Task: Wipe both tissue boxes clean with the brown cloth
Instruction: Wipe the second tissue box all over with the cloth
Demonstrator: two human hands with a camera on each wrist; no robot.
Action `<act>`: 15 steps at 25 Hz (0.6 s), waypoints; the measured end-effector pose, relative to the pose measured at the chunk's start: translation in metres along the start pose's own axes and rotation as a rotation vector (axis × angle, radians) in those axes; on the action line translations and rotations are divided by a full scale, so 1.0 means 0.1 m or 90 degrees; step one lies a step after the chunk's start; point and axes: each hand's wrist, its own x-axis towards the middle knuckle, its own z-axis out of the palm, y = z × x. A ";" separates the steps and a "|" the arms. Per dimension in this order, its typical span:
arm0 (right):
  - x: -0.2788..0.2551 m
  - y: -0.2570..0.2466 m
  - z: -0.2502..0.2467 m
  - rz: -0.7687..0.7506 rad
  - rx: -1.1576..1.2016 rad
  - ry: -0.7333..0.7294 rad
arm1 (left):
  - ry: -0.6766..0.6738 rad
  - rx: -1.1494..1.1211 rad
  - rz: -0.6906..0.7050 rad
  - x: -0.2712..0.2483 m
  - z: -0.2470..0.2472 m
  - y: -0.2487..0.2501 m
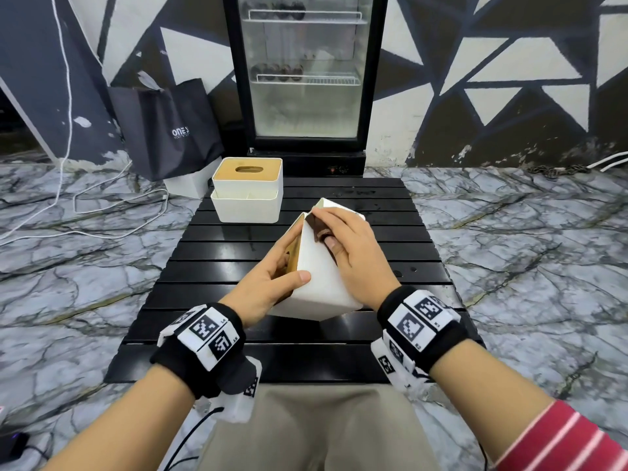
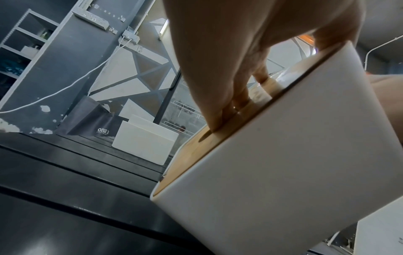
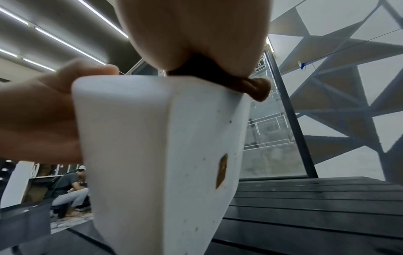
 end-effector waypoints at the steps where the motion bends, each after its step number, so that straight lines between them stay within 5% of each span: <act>1: 0.04 0.03 -0.01 0.004 -0.006 0.003 | 0.000 0.006 -0.003 0.00 -0.01 0.01; 11: 0.21 0.11 -0.19 0.083 -0.040 -0.031 | -0.042 0.059 -0.047 0.04 -0.28 0.10; 15: 0.19 0.03 -0.19 0.069 -0.066 -0.036 | -0.024 0.261 -0.083 0.01 -0.45 0.22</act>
